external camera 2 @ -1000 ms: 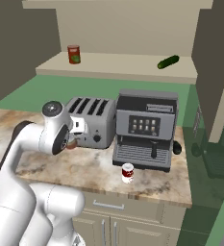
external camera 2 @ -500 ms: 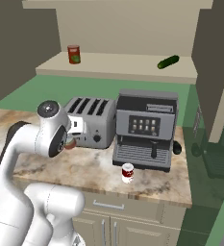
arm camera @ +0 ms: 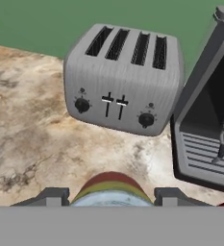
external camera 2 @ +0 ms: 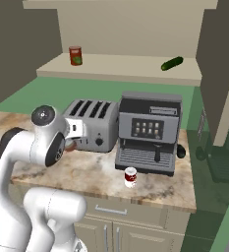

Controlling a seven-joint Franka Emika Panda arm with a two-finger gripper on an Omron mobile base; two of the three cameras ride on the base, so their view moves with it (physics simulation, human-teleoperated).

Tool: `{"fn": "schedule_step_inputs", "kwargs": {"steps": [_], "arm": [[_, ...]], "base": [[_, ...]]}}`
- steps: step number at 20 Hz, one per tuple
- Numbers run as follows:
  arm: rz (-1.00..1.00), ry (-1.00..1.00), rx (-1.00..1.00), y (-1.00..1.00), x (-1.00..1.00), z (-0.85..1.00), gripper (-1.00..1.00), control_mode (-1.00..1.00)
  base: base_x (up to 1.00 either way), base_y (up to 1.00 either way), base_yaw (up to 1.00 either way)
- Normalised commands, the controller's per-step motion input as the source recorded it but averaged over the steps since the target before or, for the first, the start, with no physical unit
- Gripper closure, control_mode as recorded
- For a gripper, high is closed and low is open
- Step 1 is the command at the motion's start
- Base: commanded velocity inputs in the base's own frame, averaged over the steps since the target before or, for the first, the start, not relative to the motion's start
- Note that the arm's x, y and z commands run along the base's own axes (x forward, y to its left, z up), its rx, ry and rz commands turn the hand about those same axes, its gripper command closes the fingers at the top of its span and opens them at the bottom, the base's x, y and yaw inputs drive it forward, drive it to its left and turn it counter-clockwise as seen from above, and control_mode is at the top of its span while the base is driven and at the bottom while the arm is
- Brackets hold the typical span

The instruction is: Pick the cans from the counter and place them in their designated side in the cabinet.

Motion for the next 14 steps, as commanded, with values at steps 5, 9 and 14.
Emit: {"fn": "schedule_step_inputs", "kwargs": {"steps": [5, 9, 14], "arm": [[0.0, -0.03, 0.0, 0.0, -0.08, 0.29, 1.0, -1.0], [0.0, 0.0, 0.0, 0.0, -0.09, 0.29, 1.0, -1.0], [0.0, 0.0, 0.0, -0.01, -0.02, 0.25, 1.0, -1.0]], "base": [[0.0, 0.0, 0.0], [0.0, 0.0, 0.0], [0.0, 0.0, 0.0]]}}
